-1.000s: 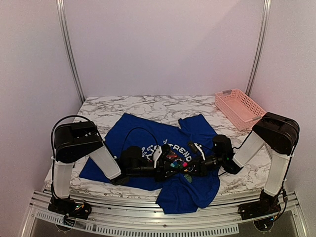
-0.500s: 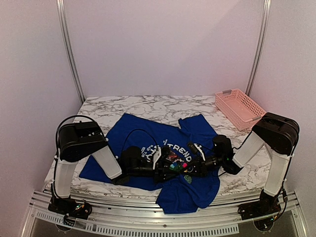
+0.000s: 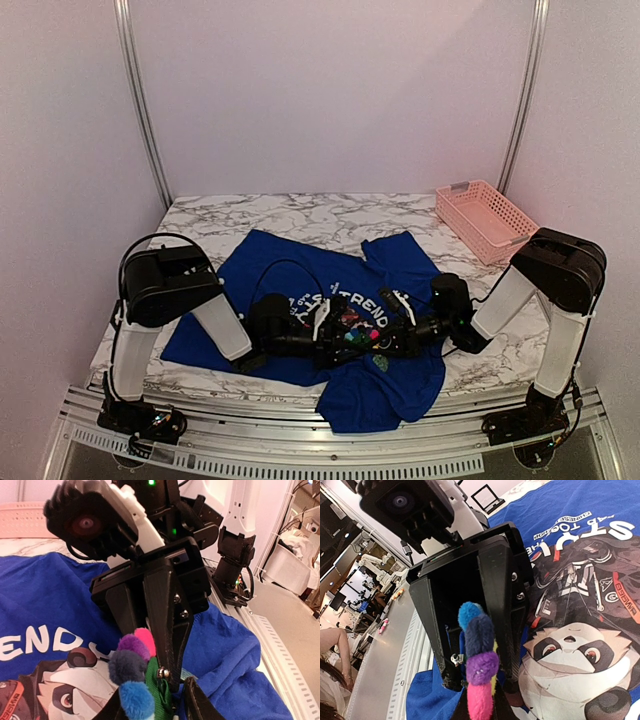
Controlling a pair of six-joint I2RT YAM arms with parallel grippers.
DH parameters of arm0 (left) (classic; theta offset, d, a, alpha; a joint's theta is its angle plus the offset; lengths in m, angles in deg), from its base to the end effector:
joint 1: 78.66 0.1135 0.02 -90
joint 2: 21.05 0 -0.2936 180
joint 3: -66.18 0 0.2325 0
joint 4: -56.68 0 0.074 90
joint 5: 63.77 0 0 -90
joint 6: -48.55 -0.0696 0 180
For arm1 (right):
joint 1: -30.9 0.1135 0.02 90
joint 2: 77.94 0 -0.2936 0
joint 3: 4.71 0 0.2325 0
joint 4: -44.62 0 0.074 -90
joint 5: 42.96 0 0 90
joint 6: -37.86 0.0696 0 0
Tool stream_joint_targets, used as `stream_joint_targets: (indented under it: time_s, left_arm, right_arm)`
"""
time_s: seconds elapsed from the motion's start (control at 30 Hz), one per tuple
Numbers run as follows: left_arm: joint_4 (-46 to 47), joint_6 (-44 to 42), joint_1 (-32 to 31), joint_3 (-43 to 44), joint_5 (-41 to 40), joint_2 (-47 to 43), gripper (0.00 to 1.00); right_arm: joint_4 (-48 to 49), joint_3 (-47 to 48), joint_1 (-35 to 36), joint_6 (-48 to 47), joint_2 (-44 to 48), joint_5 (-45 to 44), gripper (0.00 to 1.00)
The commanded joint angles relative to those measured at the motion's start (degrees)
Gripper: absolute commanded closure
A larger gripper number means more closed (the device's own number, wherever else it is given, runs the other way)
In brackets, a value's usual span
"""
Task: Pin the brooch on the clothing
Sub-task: Pin the clothing with brooches onto the flattened clothing.
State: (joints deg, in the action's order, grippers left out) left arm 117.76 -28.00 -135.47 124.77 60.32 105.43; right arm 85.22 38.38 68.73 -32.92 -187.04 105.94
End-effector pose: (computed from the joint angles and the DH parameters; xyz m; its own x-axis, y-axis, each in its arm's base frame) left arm 0.1933 -0.3668 0.1186 -0.2952 0.0994 -0.9503 0.9552 0.0110 -0.2956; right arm 0.2082 0.2371 0.1313 -0.6254 -0.2704 -0.7320 -0.7644 0.0239 0.6443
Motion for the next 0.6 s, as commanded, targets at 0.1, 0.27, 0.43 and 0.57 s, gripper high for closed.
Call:
stream_joint_targets:
  time_s: [0.1, 0.27, 0.43, 0.57]
  left_arm:
    - [3.9, 0.5, 0.6, 1.3, 2.3, 1.4, 0.70]
    - [5.3, 1.0, 1.2, 2.0, 4.2, 2.0, 0.75]
    - [5.6, 1.2, 1.6, 3.1, 6.2, 2.8, 0.77]
    - [5.6, 1.3, 1.6, 3.4, 6.8, 3.1, 0.81]
  right_arm:
    - [1.3, -0.5, -0.1, -0.3, 0.6, -0.1, 1.00]
    - [1.3, -0.3, -0.1, -0.3, 0.5, 0.0, 1.00]
    - [1.2, -0.2, -0.1, -0.3, 0.4, 0.0, 1.00]
    - [1.3, -0.2, -0.1, -0.3, 0.2, 0.0, 1.00]
